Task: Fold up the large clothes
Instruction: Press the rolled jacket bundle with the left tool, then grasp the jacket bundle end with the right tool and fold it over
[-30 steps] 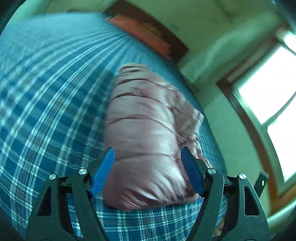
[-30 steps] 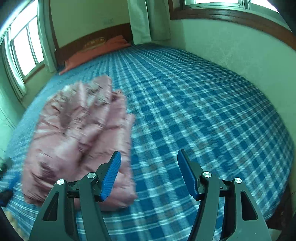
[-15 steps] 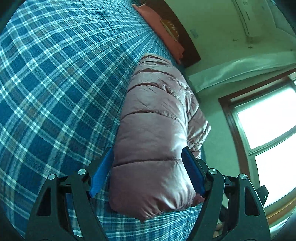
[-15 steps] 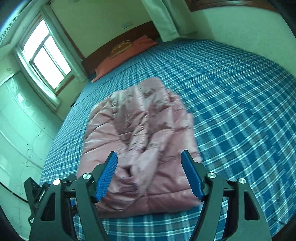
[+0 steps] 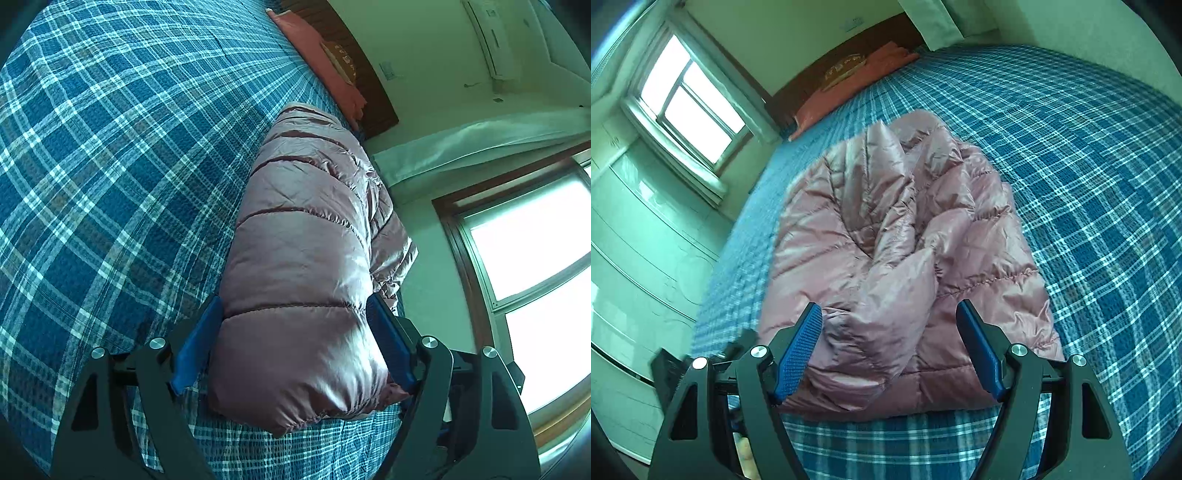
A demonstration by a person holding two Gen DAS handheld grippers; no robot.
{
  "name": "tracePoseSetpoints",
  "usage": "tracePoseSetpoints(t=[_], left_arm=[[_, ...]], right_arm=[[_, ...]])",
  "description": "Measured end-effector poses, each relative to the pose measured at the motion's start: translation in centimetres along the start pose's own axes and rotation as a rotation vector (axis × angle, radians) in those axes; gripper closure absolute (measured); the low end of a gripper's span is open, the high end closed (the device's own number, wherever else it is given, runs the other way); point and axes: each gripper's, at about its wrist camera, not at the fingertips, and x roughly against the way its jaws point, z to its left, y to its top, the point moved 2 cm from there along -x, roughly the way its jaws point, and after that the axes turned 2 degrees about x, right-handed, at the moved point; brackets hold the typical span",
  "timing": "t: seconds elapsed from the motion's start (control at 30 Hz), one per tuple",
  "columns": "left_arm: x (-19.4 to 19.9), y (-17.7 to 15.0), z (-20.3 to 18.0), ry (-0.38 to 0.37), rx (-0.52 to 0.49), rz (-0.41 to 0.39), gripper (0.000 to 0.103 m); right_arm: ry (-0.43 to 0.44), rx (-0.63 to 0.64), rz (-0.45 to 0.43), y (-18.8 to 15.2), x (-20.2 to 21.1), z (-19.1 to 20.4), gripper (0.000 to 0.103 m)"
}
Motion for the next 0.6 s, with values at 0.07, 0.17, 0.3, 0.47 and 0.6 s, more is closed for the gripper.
tracePoseSetpoints(t=[0.07,0.17,0.3,0.47,0.6], left_arm=[[0.0,0.0,0.2,0.001,0.01,0.003,0.024],[-0.1,0.0,0.5,0.005,0.025,0.001,0.024],[-0.1,0.0,0.5,-0.003,0.037,0.005,0.024],[0.2,-0.3,0.2,-0.007,0.04,0.005,0.024],[0.7,-0.3,-0.3,-0.025,0.03,-0.009,0.024]], right_arm=[[0.005,0.007,0.002,0.1,0.1,0.3,0.029],[0.019,0.02,0.013,-0.2,0.1,0.9,0.029],[-0.02,0.028,-0.004,-0.2,-0.4,1.1,0.029],[-0.017,0.005,0.014,0.0,-1.3,-0.5,0.079],[-0.024,-0.02,-0.026,0.4,0.2,-2.6,0.092]])
